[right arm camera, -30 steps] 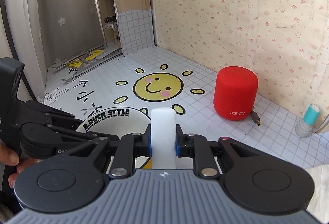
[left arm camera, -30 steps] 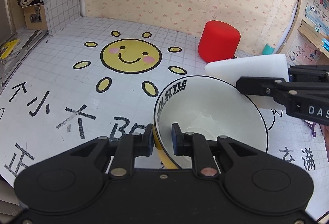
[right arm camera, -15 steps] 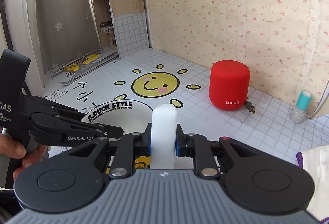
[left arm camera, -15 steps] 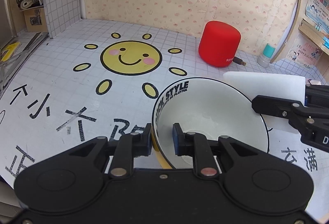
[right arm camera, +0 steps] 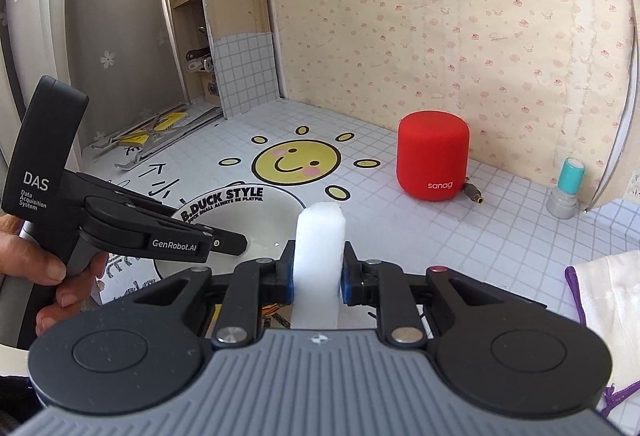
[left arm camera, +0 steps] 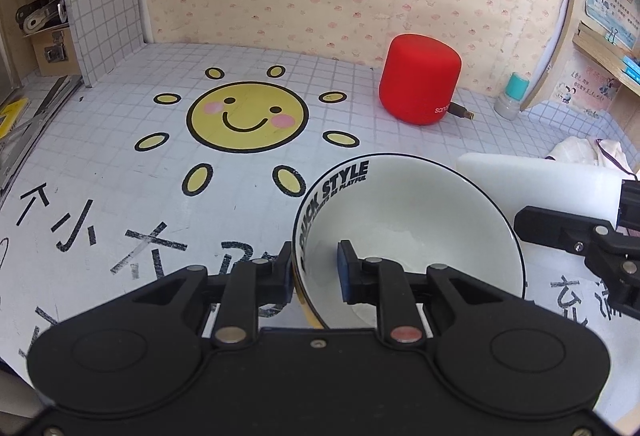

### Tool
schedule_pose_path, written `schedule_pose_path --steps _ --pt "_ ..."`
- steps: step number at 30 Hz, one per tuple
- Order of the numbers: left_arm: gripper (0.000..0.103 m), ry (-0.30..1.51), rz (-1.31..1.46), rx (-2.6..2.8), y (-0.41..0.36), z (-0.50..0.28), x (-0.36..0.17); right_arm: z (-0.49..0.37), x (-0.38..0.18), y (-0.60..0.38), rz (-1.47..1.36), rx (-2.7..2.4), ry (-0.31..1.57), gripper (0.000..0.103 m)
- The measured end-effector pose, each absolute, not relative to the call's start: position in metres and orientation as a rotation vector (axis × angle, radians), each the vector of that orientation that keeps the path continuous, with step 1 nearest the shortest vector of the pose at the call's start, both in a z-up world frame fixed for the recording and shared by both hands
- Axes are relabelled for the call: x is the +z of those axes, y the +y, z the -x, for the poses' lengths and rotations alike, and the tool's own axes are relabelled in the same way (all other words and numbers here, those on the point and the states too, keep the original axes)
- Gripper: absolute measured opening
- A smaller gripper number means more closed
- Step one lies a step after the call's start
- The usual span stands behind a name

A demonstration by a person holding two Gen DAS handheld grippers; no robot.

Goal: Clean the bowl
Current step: 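Rub the sponge along the bowl rim again with the right gripper, then scrub the white sponge over the bowl rim with the right gripper while the left gripper holds the bowl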

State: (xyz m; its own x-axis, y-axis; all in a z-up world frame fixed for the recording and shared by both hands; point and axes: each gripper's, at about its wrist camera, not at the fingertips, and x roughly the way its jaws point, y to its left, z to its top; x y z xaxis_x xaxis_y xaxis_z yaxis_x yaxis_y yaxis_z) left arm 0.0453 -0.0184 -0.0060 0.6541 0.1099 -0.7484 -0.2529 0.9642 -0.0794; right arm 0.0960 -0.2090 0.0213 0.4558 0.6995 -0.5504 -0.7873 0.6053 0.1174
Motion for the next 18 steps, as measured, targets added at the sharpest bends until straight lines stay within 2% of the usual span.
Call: schedule_pose_path --steps 8,12,16,18 --pt "0.027 0.828 0.049 0.163 -0.021 -0.057 0.001 -0.099 0.021 -0.208 0.14 0.922 0.61 0.022" --pt "0.045 0.828 0.01 0.132 -0.027 -0.065 0.004 -0.099 0.02 -0.209 0.135 0.921 0.612 0.022" --pt "0.042 0.833 -0.028 0.106 -0.032 -0.071 0.002 -0.094 0.019 -0.21 0.136 0.916 0.608 0.022" --pt "0.035 0.831 -0.038 0.12 -0.032 -0.072 0.002 -0.092 0.019 -0.211 0.142 0.912 0.602 0.022"
